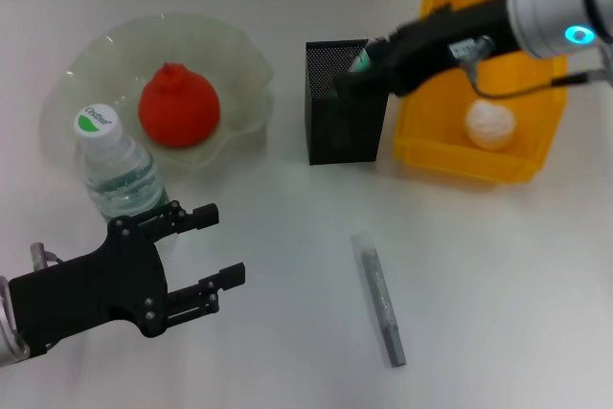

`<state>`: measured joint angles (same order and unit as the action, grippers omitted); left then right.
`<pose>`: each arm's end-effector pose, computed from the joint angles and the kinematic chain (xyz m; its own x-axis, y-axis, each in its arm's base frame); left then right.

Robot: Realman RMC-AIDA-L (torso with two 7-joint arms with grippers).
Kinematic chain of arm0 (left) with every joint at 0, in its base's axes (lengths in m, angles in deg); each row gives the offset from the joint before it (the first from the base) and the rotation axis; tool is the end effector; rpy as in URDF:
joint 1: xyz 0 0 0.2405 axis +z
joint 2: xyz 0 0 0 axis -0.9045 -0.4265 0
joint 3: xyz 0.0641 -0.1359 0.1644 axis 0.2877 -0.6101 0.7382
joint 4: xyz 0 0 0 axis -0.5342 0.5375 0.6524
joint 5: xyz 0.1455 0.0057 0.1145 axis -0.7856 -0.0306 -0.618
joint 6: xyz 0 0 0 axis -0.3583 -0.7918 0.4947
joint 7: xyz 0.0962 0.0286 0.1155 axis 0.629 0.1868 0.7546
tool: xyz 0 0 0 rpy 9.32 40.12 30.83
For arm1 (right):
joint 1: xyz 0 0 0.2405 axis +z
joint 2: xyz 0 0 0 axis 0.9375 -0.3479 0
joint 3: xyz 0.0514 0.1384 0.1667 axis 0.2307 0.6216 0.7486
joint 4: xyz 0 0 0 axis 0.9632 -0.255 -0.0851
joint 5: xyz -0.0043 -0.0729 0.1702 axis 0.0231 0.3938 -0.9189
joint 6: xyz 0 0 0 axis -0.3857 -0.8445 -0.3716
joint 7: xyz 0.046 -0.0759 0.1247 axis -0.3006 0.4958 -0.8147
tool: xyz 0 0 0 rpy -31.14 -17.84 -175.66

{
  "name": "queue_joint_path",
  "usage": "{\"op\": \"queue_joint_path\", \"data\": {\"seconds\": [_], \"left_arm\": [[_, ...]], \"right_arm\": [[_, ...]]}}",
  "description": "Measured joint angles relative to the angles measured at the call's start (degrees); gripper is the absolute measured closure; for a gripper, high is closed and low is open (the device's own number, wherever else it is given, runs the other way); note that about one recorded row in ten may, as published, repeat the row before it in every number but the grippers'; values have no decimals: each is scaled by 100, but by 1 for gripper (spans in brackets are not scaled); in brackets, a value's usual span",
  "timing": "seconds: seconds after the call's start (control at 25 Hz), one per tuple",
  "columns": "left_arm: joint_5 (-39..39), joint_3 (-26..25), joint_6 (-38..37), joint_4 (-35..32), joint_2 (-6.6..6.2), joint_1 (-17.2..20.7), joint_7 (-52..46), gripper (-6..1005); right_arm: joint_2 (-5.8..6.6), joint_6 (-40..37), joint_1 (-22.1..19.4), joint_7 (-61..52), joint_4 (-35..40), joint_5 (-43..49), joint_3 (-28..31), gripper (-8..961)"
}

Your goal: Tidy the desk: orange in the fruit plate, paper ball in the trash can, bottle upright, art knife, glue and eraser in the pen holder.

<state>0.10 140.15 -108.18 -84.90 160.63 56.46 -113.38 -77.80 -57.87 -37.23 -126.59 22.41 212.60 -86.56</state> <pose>-0.2451 0.2073 -0.0059 0.7583 0.1087 0.6427 0.3238 -0.9186 -0.2266 0.0916 0.3279 0.0136 0.8626 -0.4752 -0.1737 -0.5057 -0.8000 -0.3230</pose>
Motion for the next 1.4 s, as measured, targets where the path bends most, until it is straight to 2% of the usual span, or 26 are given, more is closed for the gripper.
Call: {"op": "queue_joint_path", "data": {"seconds": [0.12,0.2,0.36,0.56,1.32,1.4], "left_arm": [[0,0,-6,0,-2,-10,-12,304],[0,0,-13,-6,-8,-21,-19,304],[0,0,-11,-42,0,-36,-26,304],[0,0,-2,-13,1,-34,-25,304],[0,0,0,0,0,-22,-7,304],[0,0,0,0,0,-19,-3,304]], "right_arm": [[-44,-657,-198,-908,564,219,-300,332],[-54,-731,-257,-1250,582,427,-696,326],[-55,-630,-196,-1653,140,760,-1357,317],[-53,-313,-39,-1905,-427,874,-1908,319],[-55,159,455,-2193,-1713,989,-2191,326],[-55,169,504,-2203,-1804,987,-2195,366]]}}
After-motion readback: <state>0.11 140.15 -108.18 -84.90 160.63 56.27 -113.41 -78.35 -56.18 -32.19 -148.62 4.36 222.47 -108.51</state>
